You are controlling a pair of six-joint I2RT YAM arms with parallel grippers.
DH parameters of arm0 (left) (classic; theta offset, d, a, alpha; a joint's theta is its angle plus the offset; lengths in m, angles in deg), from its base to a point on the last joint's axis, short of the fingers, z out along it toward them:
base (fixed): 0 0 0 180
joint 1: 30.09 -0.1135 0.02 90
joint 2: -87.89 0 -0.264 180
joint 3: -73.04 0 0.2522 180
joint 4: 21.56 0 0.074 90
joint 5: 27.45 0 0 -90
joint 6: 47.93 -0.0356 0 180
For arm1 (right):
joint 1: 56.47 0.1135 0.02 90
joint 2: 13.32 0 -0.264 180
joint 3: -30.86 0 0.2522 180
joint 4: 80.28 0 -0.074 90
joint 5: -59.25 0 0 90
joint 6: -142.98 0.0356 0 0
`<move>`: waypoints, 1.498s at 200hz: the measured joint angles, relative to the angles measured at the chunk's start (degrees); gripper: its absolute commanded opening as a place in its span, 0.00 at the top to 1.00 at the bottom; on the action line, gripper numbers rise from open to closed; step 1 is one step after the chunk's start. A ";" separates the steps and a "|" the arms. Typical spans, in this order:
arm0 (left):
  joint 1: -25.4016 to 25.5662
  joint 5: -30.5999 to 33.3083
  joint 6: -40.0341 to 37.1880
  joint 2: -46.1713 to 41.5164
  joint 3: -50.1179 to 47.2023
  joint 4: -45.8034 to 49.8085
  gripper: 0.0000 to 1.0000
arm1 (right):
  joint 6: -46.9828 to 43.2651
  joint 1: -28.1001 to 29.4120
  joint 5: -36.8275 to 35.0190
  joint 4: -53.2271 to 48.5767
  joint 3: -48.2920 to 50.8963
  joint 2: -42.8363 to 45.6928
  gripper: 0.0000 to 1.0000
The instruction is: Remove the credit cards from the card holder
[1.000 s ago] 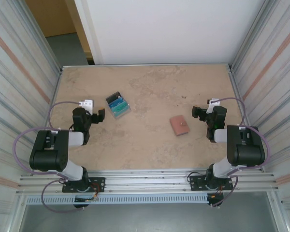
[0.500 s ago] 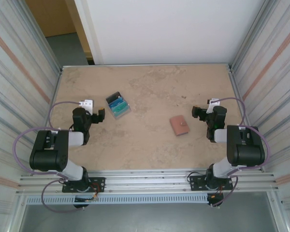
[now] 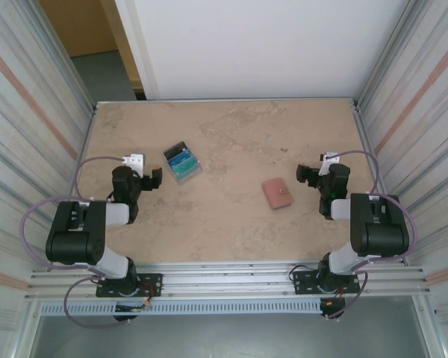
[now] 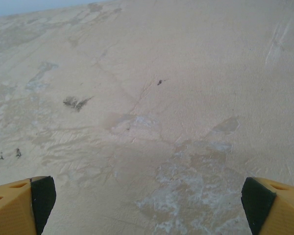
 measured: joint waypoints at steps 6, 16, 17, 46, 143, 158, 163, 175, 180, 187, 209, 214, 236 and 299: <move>0.00 0.02 0.00 -0.37 0.00 0.68 0.01 | 0.02 -0.02 -0.02 -0.52 -0.09 0.00 0.01; 0.00 0.02 0.00 -1.51 0.00 2.08 0.01 | 0.04 -0.04 0.00 -1.81 -0.48 0.09 0.01; 0.00 0.02 0.00 -1.62 0.00 2.21 0.01 | 0.04 -0.07 0.02 -2.12 -0.59 0.13 0.01; 0.00 0.15 0.02 -7.72 0.02 6.14 0.01 | 0.17 -0.61 0.42 -7.69 -3.98 1.60 0.01; 0.00 5.18 10.69 -33.64 5.70 26.80 0.01 | 4.26 3.32 -4.00 -31.52 -8.24 24.90 0.01; 0.00 4.50 13.49 -35.78 6.58 29.70 0.01 | 5.38 6.29 -5.95 -36.44 -8.98 28.00 0.01; 0.02 4.20 14.45 -36.48 6.71 30.62 0.01 | 5.73 6.99 -6.29 -38.03 -9.20 28.76 0.01; 0.48 3.87 16.37 -37.75 6.75 32.59 0.01 | 7.10 8.11 -7.04 -42.18 -9.79 30.21 0.01; 0.96 3.89 17.03 -38.23 6.75 33.35 0.01 | 7.91 8.44 -7.45 -44.19 -10.12 30.73 0.01; 2.08 3.72 18.01 -38.91 6.75 34.60 0.01 | 8.79 8.83 -7.78 -46.90 -10.54 31.30 0.01; 8.96 4.94 19.47 -40.50 6.75 37.64 0.01 | 12.17 9.94 -7.82 -55.32 -12.35 32.37 0.01; 11.04 5.66 19.58 -40.72 6.75 38.07 0.01 | 12.72 10.29 -7.61 -56.70 -12.66 32.39 0.01; 21.33 8.57 20.22 -40.85 6.73 39.56 0.01 | 15.28 12.72 -6.01 -62.49 -13.14 32.20 0.01; 35.52 13.31 24.92 -33.94 5.77 38.69 0.01 | 18.62 15.41 2.25 -68.02 -13.60 20.44 0.01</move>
